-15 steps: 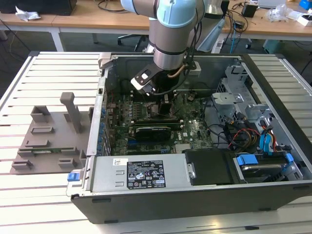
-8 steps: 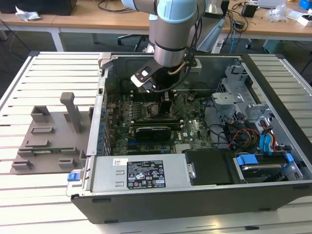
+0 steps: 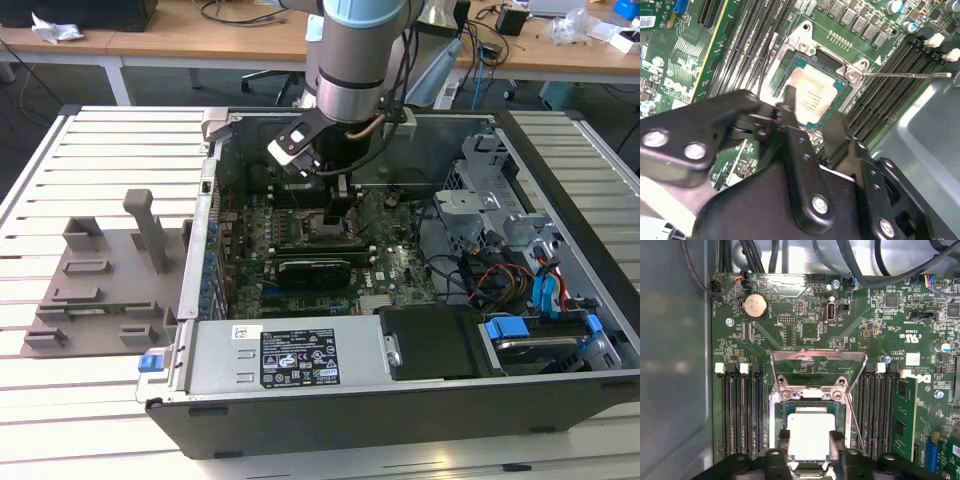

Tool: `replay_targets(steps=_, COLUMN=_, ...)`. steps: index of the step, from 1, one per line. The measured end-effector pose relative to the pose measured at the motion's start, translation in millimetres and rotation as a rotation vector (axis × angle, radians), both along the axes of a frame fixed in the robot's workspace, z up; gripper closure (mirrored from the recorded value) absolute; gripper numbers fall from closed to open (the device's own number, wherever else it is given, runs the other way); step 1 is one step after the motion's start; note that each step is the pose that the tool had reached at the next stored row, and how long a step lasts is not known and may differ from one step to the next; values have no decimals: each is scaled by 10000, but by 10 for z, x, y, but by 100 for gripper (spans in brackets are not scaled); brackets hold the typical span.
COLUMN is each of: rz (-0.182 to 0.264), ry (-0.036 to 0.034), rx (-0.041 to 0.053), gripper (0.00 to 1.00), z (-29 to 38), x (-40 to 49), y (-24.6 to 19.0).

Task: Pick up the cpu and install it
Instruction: 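Place the cpu into insertion slot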

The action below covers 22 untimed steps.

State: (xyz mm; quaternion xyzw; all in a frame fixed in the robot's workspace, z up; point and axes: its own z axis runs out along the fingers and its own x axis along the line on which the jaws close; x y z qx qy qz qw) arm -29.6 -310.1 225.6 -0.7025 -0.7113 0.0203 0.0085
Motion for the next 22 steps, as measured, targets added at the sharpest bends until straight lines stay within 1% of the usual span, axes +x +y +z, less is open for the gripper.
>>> replay_targets(steps=1, rz=0, ry=-1, rx=0, gripper=65, z=10, x=0, y=1)
replay_targets(steps=2, rz=0, ry=-1, rx=0, gripper=77, z=17, x=0, y=2)
replay_targets(steps=4, rz=0, ry=-1, rx=0, gripper=89, z=38, x=0, y=4)
replay_targets(steps=7, rz=0, ry=0, rx=-3, gripper=89, z=64, x=0, y=6)
replay_targets(steps=13, rz=0, ry=0, rx=-10, gripper=89, z=141, x=0, y=9)
replay_targets(steps=15, rz=-1, ry=0, rx=-10, gripper=89, z=182, x=0, y=8)
replay_targets(steps=17, rz=-1, ry=0, rx=-11, gripper=89, z=202, x=0, y=8)
replay_targets(steps=19, rz=0, ry=0, rx=-10, gripper=89, z=244, x=0, y=8)
replay_targets(steps=22, rz=-1, ry=-1, rx=-10, gripper=89, z=286, x=0, y=8)
